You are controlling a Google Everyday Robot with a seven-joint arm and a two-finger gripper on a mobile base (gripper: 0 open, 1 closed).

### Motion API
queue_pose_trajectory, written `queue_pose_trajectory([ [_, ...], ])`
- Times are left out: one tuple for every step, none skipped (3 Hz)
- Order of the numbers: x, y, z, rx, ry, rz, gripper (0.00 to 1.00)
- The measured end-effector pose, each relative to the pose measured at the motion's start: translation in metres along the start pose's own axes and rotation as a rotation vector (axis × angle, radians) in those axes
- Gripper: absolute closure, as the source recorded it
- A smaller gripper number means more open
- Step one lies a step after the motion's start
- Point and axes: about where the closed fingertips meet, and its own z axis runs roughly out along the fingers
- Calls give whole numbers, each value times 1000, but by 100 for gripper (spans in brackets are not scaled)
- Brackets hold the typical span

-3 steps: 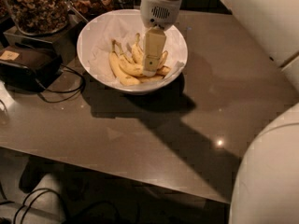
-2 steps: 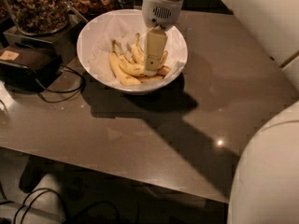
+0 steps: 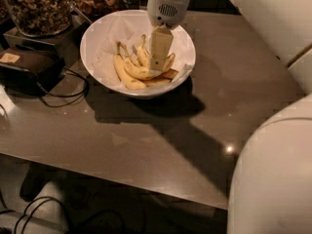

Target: Pick banana from white bowl

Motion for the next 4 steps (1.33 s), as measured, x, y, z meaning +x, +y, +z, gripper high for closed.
queue_pose_trajectory([
  [-6, -2, 4, -4, 8, -17, 22],
  [-11, -3, 9, -10, 16, -30, 24],
  [-13, -2, 16, -24, 25, -34, 24],
  [-13, -2, 23, -36, 32, -31, 28],
])
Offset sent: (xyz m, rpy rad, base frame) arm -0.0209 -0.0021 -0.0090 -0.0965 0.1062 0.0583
